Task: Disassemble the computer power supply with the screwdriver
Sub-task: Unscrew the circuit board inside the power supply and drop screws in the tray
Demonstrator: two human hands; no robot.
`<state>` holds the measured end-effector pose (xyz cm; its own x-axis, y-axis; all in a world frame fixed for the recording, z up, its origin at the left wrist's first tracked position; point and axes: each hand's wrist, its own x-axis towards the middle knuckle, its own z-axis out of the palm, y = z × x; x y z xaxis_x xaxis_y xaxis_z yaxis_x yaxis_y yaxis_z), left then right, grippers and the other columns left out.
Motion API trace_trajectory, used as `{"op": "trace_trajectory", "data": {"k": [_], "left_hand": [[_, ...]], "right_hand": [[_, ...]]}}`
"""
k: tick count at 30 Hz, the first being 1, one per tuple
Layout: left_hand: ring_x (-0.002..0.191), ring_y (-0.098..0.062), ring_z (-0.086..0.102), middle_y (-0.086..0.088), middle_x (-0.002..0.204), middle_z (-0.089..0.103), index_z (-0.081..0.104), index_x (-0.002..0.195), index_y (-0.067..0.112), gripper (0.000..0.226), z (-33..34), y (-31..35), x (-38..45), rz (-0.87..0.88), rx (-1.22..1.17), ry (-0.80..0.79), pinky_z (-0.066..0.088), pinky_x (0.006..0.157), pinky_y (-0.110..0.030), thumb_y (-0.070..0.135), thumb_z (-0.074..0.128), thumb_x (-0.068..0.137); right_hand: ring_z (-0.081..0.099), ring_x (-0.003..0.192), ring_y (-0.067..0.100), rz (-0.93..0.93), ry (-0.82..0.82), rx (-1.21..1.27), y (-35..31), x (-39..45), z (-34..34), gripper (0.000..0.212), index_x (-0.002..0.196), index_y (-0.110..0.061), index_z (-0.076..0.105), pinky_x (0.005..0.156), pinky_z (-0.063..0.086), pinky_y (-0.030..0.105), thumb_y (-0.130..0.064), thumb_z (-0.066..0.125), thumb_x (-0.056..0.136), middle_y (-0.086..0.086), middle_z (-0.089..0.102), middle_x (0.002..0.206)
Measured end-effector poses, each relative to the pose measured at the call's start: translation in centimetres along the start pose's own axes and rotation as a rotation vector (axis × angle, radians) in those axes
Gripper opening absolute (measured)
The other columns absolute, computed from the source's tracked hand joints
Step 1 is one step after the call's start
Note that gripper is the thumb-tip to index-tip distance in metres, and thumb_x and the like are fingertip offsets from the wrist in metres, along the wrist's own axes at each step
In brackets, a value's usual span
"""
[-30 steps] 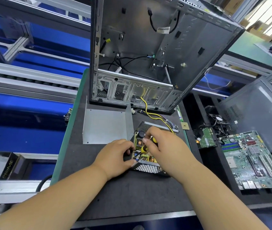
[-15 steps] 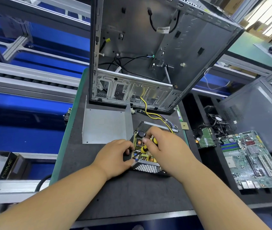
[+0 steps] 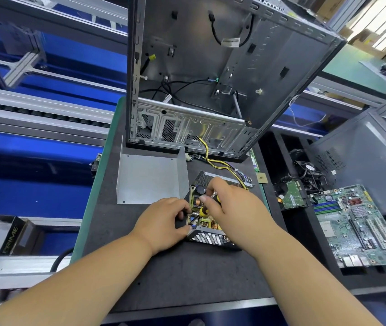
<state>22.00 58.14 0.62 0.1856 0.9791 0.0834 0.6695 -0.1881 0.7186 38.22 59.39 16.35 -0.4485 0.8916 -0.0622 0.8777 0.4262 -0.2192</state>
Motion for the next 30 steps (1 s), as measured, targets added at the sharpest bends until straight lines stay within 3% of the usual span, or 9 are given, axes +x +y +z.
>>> {"op": "trace_trajectory", "data": {"k": [2, 5, 7, 12, 17, 25, 28, 30], "left_hand": [[0.079, 0.001, 0.047, 0.019, 0.08, 0.051, 0.055, 0.095, 0.039, 0.027, 0.0, -0.01, -0.02, -0.003, 0.004, -0.002, 0.033, 0.067, -0.012, 0.044, 0.065, 0.071], [0.079, 0.003, 0.046, 0.019, 0.08, 0.051, 0.056, 0.095, 0.038, 0.028, -0.01, 0.0, -0.02, -0.008, 0.0, -0.003, 0.032, 0.067, -0.011, 0.045, 0.065, 0.07], [0.08, 0.004, 0.046, 0.019, 0.08, 0.051, 0.055, 0.095, 0.039, 0.028, 0.0, 0.01, -0.01, -0.008, 0.001, -0.004, 0.032, 0.067, -0.01, 0.045, 0.064, 0.07], [0.082, 0.004, 0.046, 0.02, 0.083, 0.051, 0.051, 0.095, 0.039, 0.03, -0.1, 0.08, -0.07, 0.002, -0.014, -0.008, 0.032, 0.065, -0.012, 0.047, 0.062, 0.069], [0.081, 0.006, 0.046, 0.021, 0.078, 0.048, 0.052, 0.088, 0.036, 0.022, -0.21, 0.09, -0.09, 0.036, -0.014, -0.005, 0.029, 0.064, -0.009, 0.043, 0.065, 0.072], [0.08, 0.005, 0.046, 0.019, 0.08, 0.05, 0.058, 0.089, 0.035, 0.021, -0.06, 0.0, -0.14, 0.009, -0.027, 0.0, 0.032, 0.066, -0.01, 0.037, 0.07, 0.072], [0.082, 0.005, 0.047, 0.019, 0.079, 0.05, 0.057, 0.088, 0.035, 0.02, -0.05, 0.0, -0.15, 0.005, -0.027, 0.007, 0.032, 0.066, -0.009, 0.037, 0.068, 0.072], [0.081, 0.005, 0.046, 0.019, 0.079, 0.05, 0.055, 0.085, 0.036, 0.019, -0.09, 0.09, -0.13, 0.009, -0.03, 0.006, 0.033, 0.066, -0.01, 0.036, 0.068, 0.072]], "right_hand": [[0.051, 0.073, 0.019, 0.008, -0.007, 0.05, -0.03, 0.06, 0.11, 0.017, 0.104, -0.024, 0.046, 0.058, 0.034, 0.035, -0.04, 0.048, 0.1, -0.005, 0.06, 0.075], [0.042, 0.066, 0.012, 0.015, -0.004, 0.09, -0.17, -0.08, 0.14, 0.014, 0.103, -0.023, 0.047, 0.049, 0.027, 0.019, -0.03, 0.056, 0.095, -0.009, 0.048, 0.066], [0.04, 0.071, 0.011, 0.007, 0.008, 0.106, -0.19, -0.16, -0.03, 0.017, 0.101, -0.023, 0.048, 0.053, 0.031, 0.015, -0.024, 0.06, 0.088, -0.012, 0.048, 0.07], [0.045, 0.086, 0.016, -0.032, 0.017, 0.088, -0.18, -0.32, -0.26, 0.019, 0.099, -0.021, 0.053, 0.066, 0.031, 0.031, -0.024, 0.061, 0.082, -0.008, 0.055, 0.089], [0.054, 0.078, 0.02, -0.02, 0.027, 0.013, 0.11, -0.47, 0.09, 0.032, 0.102, -0.025, 0.049, 0.061, 0.039, 0.036, -0.056, 0.047, 0.094, -0.009, 0.047, 0.068], [0.054, 0.074, 0.02, 0.015, 0.041, 0.011, 0.05, -0.12, 0.48, 0.019, 0.102, -0.026, 0.048, 0.058, 0.032, 0.034, -0.045, 0.049, 0.098, -0.004, 0.064, 0.079], [0.048, 0.073, 0.016, 0.013, 0.053, 0.074, 0.05, -0.16, 0.51, 0.014, 0.101, -0.025, 0.048, 0.052, 0.028, 0.022, -0.033, 0.057, 0.093, -0.008, 0.057, 0.079], [0.046, 0.08, 0.014, 0.006, 0.059, 0.103, 0.11, -0.22, 0.42, 0.015, 0.099, -0.024, 0.05, 0.055, 0.03, 0.013, -0.026, 0.059, 0.088, -0.011, 0.054, 0.08]]}}
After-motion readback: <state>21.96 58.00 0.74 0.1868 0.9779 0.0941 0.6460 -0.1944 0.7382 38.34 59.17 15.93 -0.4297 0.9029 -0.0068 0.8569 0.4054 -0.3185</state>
